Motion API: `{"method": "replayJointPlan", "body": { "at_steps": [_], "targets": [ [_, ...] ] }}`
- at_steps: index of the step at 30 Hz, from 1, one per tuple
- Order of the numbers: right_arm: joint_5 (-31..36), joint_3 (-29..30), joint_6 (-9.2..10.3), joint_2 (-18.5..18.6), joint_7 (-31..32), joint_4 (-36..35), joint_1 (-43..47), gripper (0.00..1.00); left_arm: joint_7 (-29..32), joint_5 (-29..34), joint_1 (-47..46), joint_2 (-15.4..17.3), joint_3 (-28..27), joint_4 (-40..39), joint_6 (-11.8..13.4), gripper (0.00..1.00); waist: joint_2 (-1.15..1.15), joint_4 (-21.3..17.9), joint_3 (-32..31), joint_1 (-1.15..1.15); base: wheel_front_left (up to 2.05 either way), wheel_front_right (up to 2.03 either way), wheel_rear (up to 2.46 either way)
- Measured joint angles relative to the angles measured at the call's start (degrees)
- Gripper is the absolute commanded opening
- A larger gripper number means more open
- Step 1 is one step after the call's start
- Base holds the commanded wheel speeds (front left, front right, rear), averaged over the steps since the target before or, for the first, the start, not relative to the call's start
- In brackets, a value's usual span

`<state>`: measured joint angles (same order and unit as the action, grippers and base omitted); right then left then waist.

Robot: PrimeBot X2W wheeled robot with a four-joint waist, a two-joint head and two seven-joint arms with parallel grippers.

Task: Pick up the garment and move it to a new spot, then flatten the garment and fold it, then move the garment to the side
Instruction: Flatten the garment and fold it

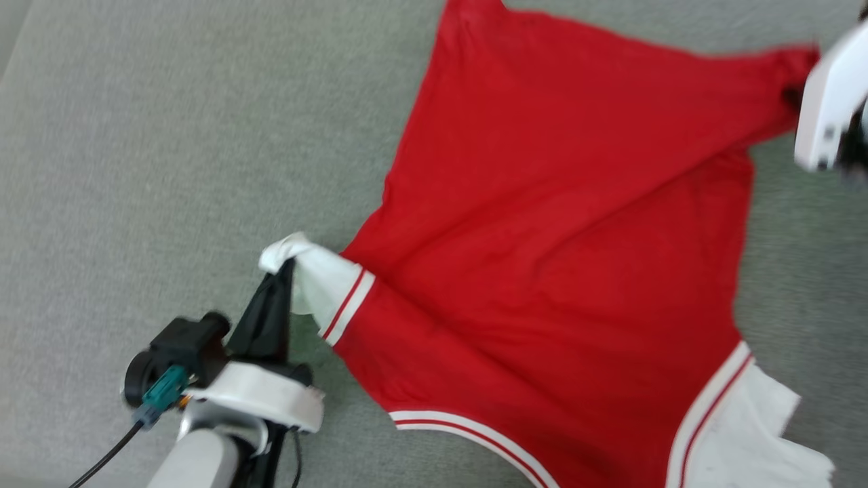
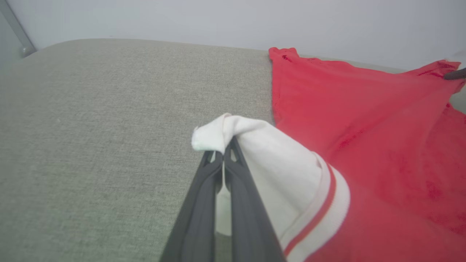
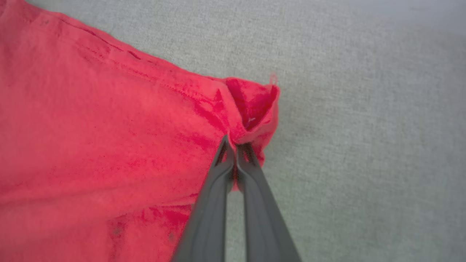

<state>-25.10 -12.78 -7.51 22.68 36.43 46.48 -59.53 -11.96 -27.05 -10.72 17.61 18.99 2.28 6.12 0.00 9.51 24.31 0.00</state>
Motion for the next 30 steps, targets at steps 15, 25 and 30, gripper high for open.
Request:
{"method": "replayJointPlan", "body": {
  "at_steps": [15, 25, 30],
  "targets": [
    [-3.5, 10.0, 0.00, 2.1, 6.7, -31.3, 50.4, 0.00, 2.4, -4.0, 14.0, 3.9, -5.3, 0.5, 5.0, 0.00, 0.00, -9.2, -14.2, -0.01, 0.00, 0.00, 0.00],
    [1.4, 20.4, 0.00, -14.4, 15.9, -46.2, 76.0, 1.00, 3.8, -4.7, 16.4, 4.4, -5.6, -0.4, 6.4, 0.00, 0.00, -12.2, -19.0, -0.02, 0.00, 0.00, 0.00],
    [3.6, 23.2, 0.01, -15.9, 4.4, -50.1, 73.0, 1.00, 4.6, -4.5, 16.5, 4.5, -5.0, -1.5, 6.7, 0.00, 0.00, -12.8, -19.6, -0.02, 0.00, 0.00, 0.00]
  ]
}}
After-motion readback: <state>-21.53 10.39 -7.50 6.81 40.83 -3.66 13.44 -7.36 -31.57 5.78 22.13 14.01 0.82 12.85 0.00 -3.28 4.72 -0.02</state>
